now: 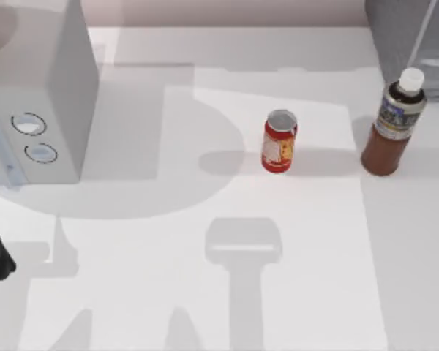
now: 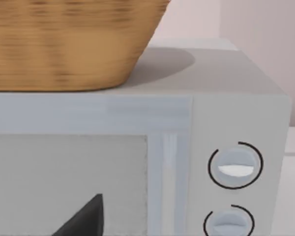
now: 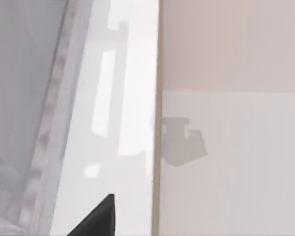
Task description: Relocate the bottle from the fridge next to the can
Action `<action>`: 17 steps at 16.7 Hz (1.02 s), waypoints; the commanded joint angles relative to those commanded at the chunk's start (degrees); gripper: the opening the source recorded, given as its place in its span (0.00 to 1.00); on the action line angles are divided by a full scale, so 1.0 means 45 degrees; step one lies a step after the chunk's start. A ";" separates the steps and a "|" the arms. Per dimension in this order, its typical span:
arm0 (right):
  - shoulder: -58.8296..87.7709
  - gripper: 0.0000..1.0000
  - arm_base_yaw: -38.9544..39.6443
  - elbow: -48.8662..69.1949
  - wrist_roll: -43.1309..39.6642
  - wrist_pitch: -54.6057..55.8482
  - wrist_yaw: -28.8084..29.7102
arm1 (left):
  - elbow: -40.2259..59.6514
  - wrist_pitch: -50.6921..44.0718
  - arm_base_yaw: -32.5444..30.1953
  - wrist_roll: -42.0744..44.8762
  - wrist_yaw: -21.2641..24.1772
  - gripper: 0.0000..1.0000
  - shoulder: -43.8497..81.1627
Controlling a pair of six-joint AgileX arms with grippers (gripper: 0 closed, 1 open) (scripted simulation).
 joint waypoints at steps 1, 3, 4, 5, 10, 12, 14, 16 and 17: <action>-0.0005 1.00 0.0692 -0.0026 0.1207 0.0985 0.0151 | 0.0000 0.0000 0.0000 0.0000 0.0000 1.00 0.0000; -0.0018 1.00 0.1997 -0.0071 0.3398 0.2863 0.0435 | 0.0000 0.0000 0.0000 0.0000 0.0000 1.00 0.0000; -0.0025 1.00 0.2596 -0.0089 0.4333 0.3713 0.0564 | 0.0000 0.0000 0.0000 0.0000 0.0000 1.00 0.0000; -0.0034 1.00 0.3148 -0.0107 0.5140 0.4476 0.0685 | 0.0000 0.0000 0.0000 0.0000 0.0000 1.00 0.0000; -0.0099 1.00 0.4695 -0.0168 0.7133 0.6412 0.1026 | 0.0000 0.0000 0.0000 0.0000 0.0000 1.00 0.0000; -0.0100 1.00 0.4701 -0.0169 0.7141 0.6420 0.1028 | 0.0000 0.0000 0.0000 0.0000 0.0000 1.00 0.0000; -0.0189 1.00 0.4534 -0.0296 0.7107 0.6475 0.1000 | 0.0000 0.0000 0.0000 0.0000 0.0000 1.00 0.0000; -0.0223 1.00 0.4698 -0.0349 0.7255 0.6563 0.1162 | 0.0000 0.0000 0.0000 0.0000 0.0000 1.00 0.0000; -0.0275 1.00 0.4975 -0.0444 0.7503 0.6703 0.1429 | 0.0000 0.0000 0.0000 0.0000 0.0000 1.00 0.0000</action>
